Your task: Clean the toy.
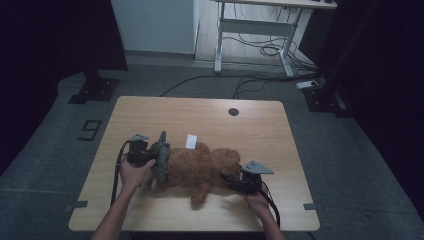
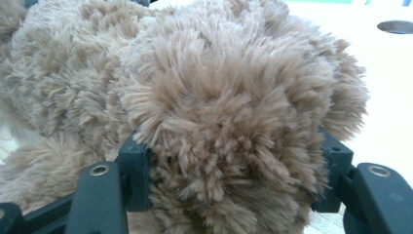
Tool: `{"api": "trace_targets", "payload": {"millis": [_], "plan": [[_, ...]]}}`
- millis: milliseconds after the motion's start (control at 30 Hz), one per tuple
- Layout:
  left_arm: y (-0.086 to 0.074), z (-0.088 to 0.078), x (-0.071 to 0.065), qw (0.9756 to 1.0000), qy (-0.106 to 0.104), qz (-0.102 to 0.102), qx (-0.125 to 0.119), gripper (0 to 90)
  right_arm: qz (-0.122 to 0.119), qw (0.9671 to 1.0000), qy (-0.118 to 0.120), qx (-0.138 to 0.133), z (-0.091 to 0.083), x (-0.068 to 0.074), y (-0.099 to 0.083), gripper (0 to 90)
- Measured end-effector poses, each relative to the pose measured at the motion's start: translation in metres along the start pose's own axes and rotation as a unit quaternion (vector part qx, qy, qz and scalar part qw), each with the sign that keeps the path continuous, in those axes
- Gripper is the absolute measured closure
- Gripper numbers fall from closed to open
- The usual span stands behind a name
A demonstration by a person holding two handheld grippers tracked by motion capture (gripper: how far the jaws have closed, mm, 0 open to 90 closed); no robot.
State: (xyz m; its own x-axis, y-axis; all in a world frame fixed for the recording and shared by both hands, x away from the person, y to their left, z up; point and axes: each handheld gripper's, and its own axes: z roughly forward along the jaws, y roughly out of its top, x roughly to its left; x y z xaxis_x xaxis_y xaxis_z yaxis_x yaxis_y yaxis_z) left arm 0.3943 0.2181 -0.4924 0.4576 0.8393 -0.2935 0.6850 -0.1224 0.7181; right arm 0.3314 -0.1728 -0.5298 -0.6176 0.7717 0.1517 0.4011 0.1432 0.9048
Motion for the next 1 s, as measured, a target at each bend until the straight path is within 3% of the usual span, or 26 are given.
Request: {"api": "trace_targets", "payload": {"millis": [100,200,333,500,667,733,833,1000], "plan": [[-0.003,-0.006,0.002,0.9999,-0.001,-0.003,-0.012,78.9,0.002,1.0,0.0,0.001,0.0,-0.001,0.0,35.6],[0.004,-0.013,-0.009,0.9993,-0.014,0.011,-0.034,78.9,0.003,1.0,0.001,0.001,0.0,-0.001,0.0,35.6],[0.022,-0.02,-0.037,0.9969,-0.039,0.042,-0.054,78.9,0.004,1.0,0.0,0.0,0.0,-0.001,0.0,35.6],[0.043,-0.02,-0.085,0.9914,-0.07,0.09,-0.065,78.8,0.003,1.0,-0.001,0.0,0.0,0.0,0.0,35.5],[0.053,-0.001,-0.133,0.985,-0.098,0.133,-0.05,78.6,0.004,1.0,0.0,0.001,0.0,-0.001,0.0,35.4],[0.054,0.01,-0.148,0.983,-0.1,0.149,-0.038,78.6,0.002,1.0,0.0,0.0,0.0,-0.001,0.0,35.4],[0.053,0.028,-0.163,0.9824,-0.102,0.155,-0.022,78.6,0.002,1.0,0.0,0.001,0.0,-0.001,0.0,35.4],[0.048,0.051,-0.17,0.9835,-0.102,0.149,0.006,78.6,0.001,1.0,0.0,0.001,0.0,0.0,0.0,35.4]]}}
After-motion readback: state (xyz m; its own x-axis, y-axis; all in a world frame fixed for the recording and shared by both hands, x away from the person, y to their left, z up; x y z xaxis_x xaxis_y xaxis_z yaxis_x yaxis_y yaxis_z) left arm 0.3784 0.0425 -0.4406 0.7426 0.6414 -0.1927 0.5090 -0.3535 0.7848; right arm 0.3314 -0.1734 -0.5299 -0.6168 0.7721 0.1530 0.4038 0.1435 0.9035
